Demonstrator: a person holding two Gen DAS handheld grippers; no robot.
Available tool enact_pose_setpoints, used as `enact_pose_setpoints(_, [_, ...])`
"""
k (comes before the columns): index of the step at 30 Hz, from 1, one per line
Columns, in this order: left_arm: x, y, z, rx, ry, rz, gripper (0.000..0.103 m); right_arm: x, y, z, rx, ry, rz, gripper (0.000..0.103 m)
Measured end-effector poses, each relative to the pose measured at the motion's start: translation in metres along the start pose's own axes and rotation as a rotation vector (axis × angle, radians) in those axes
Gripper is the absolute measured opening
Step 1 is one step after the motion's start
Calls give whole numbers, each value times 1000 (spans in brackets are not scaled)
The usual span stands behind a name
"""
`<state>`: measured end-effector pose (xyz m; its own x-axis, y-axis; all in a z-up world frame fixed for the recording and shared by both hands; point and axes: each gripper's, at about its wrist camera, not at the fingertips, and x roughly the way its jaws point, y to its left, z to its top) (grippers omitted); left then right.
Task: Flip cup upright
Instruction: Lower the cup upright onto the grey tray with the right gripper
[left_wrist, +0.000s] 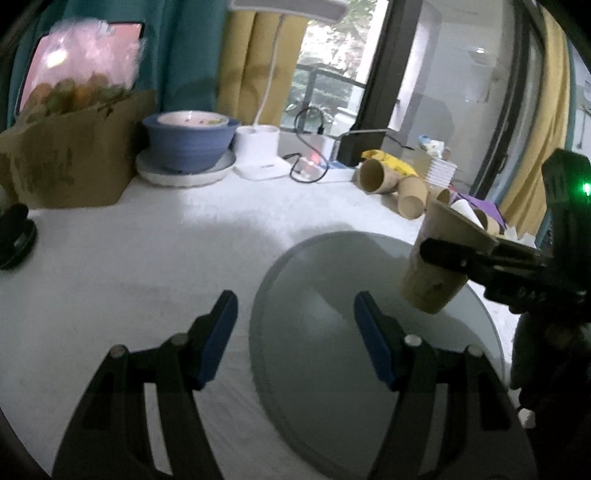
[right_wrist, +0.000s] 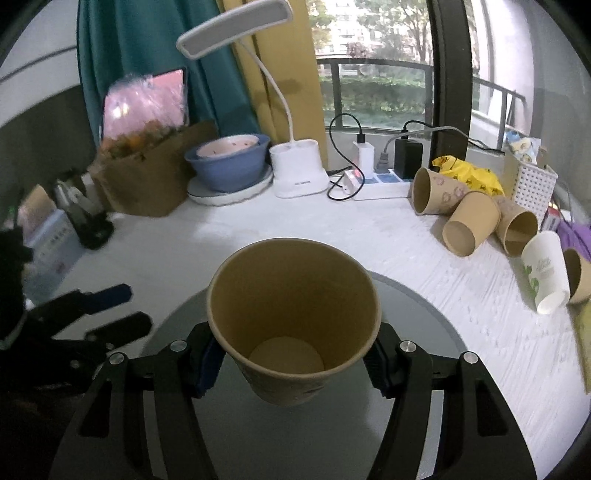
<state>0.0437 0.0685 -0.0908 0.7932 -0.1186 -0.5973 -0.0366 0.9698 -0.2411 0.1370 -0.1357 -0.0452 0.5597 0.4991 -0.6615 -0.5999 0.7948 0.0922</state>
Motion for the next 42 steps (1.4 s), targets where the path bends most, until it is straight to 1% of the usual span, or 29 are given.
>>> enact_pose_setpoints(5, [7, 4, 3, -33, 12, 4, 67, 15, -5, -1, -34, 18, -50, 67])
enact_pose_setpoints(11, [17, 3, 6, -46, 32, 8, 67, 22, -2, -5, -81, 31, -90, 67])
enact_pose_setpoints(19, [18, 2, 6, -39, 36, 11, 67, 25, 4, -10, -102, 37, -101, 67])
enact_pose_setpoints(28, [10, -4, 3, -37, 28, -11, 67, 20, 7, -14, -107, 56, -98, 69])
enact_pose_setpoints(29, [10, -4, 3, -37, 27, -12, 67, 20, 8, -15, -108, 60, -97, 70])
enact_pose_setpoints(31, [7, -6, 2, -35, 21, -14, 67, 18, 9, -17, -105, 62, -97, 80])
enact_pose_setpoints(42, [-15, -15, -3, -13, -15, -26, 67, -6, 16, -24, -95, 39, -102, 81])
